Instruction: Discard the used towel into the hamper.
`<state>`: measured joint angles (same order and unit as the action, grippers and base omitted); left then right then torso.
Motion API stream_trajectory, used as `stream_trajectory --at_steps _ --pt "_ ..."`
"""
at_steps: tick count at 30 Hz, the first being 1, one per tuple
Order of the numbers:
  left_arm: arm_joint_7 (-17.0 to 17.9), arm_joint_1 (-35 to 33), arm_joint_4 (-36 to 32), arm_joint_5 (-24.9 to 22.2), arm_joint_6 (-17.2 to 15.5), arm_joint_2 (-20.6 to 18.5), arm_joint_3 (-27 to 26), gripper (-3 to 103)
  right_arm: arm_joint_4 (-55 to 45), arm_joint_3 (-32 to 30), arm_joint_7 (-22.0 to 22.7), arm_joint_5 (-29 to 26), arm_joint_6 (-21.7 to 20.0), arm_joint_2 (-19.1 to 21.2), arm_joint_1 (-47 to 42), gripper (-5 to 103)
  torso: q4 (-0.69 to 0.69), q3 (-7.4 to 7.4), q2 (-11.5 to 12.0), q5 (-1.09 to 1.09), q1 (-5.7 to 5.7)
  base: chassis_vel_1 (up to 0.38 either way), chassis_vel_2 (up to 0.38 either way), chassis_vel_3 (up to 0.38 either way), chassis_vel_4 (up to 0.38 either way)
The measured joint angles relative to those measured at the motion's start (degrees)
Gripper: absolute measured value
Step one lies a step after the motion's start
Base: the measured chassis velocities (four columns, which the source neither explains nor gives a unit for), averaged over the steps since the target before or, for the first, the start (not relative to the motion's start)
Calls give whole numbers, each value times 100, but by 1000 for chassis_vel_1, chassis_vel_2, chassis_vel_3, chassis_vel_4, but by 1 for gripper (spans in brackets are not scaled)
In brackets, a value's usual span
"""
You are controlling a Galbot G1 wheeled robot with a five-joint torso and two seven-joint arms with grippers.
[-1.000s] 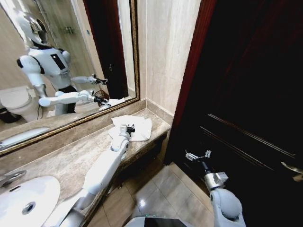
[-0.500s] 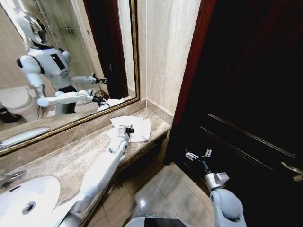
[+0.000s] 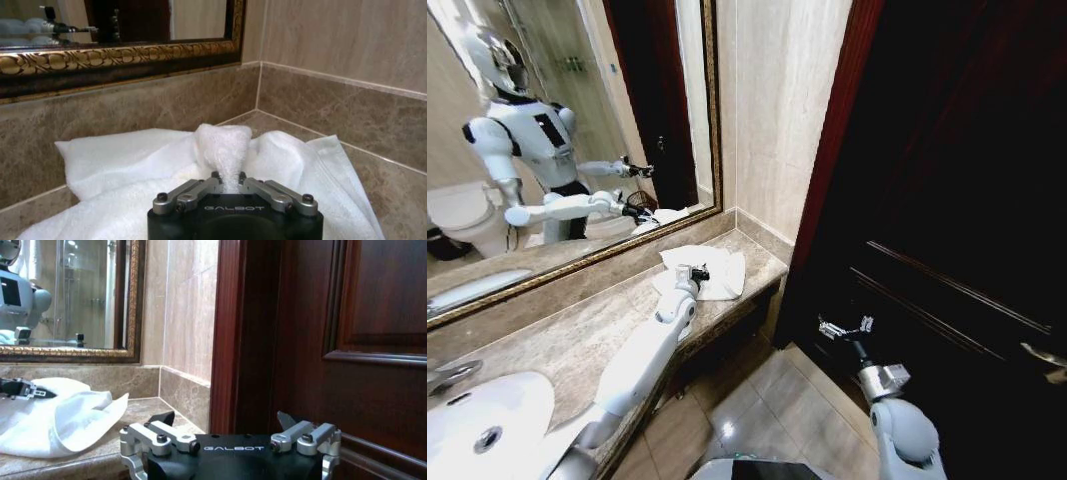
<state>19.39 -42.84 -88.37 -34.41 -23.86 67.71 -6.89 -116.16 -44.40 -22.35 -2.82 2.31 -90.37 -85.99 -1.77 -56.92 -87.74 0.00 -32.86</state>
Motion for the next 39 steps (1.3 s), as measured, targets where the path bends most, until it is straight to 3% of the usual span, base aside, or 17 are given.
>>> stream_trajectory --at_steps 14,18,21,22,24,29,33,35,37,39 --pt "-78 30 46 17 41 8 3 2 11 -5 -5 -8 -14 28 12 100 0 0 0 0 0 0 0 0 0" --pt "-168 3 28 43 225 -11 3 2 9 -8 -4 -30 -15 34 12 100 0 0 0 0 0 0 0 0 0" --pt "-505 -35 -61 170 664 -102 -25 2 9 -7 -4 -39 -15 39 10 100 0 0 0 0 0 0 0 0 0" --pt "-505 -35 -61 170 664 -102 -25 2 9 -7 -4 -39 -15 39 10 100 0 0 0 0 0 0 0 0 0" --pt "-639 -153 -385 293 877 -227 -84 2 9 5 -4 -42 -15 45 16 100 1 0 0 0 0 0 0 0 0" --pt "-345 -426 -1060 314 771 -400 -244 2 9 50 -4 -44 -9 39 37 100 0 0 0 0 0 0 0 0 0" --pt "-312 -1095 -2253 256 649 -855 -959 2 -3 89 -7 -84 43 36 24 100 1 0 0 0 0 0 0 0 0" --pt "-354 -1270 -2456 252 628 -931 -1128 2 -13 93 -9 -100 58 37 11 100 -1 0 0 1 0 0 0 0 0" --pt "-420 -1978 -3084 255 566 -1105 -1606 2 -29 91 -10 -151 98 56 -25 100 -1 1 0 -1 0 0 0 0 0" --pt "-399 -2300 -3374 286 556 -1120 -1757 2 -31 89 -10 -171 115 64 -30 100 -2 1 0 -1 0 0 0 0 0"
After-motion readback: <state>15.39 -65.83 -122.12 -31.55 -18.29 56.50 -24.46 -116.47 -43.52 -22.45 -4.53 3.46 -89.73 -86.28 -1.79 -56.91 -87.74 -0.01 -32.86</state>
